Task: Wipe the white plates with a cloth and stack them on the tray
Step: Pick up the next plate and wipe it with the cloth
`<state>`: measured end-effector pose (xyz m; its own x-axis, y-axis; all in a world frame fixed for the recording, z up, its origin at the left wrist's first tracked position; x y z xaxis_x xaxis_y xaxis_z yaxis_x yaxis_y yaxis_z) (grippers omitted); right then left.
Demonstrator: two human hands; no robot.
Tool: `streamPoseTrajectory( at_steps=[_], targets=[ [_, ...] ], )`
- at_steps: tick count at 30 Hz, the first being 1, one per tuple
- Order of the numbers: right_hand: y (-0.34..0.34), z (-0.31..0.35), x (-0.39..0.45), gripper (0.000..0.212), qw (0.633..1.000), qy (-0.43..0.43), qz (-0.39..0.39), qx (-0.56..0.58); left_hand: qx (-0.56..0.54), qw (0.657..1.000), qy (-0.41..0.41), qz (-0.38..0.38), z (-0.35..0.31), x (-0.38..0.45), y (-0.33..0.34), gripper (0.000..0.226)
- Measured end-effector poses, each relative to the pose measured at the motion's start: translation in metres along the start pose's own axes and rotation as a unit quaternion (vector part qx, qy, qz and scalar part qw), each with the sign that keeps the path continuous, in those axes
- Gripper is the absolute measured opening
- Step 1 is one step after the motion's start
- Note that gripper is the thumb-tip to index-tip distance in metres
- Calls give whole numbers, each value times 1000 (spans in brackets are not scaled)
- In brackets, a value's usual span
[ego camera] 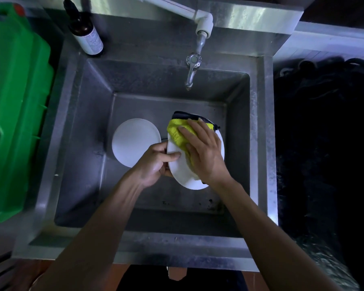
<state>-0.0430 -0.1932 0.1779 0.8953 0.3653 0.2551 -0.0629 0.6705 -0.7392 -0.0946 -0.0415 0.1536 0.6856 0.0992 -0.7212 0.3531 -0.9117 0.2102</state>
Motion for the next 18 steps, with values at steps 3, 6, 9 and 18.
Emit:
streamPoseTrajectory(
  at_steps=[3, 6, 9, 18],
  targets=[
    [0, -10, 14, 42, 999, 24, -19, -18, 14, 1000, 1, -1, -4, -1, -4, 44],
    [0, -21, 24, 42, 997, 66, -16, -20, -6, 1000, 3, -11, -4, -2, -7, 48],
    [0, -28, 32, 43, 994, 104, -34, -2, -38, 999, 12, -18, -3, -1, -5, 49],
    [3, -36, 20, 46, 976, 205, -53, 55, -71, 997, 20, -29, 4, 0, -2, 47]
  ],
)
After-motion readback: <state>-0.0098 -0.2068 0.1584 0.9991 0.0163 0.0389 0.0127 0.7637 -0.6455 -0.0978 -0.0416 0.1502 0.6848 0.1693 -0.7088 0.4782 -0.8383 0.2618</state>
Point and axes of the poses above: each hand's wrist, its own x-axis towards the middle knuckle, its own y-axis out of the palm, z = x × y, the point moved 3 cm from there along x, towards the middle knuckle, and after that the axes turned 14 degrees about -z, right-handed, at the moved point
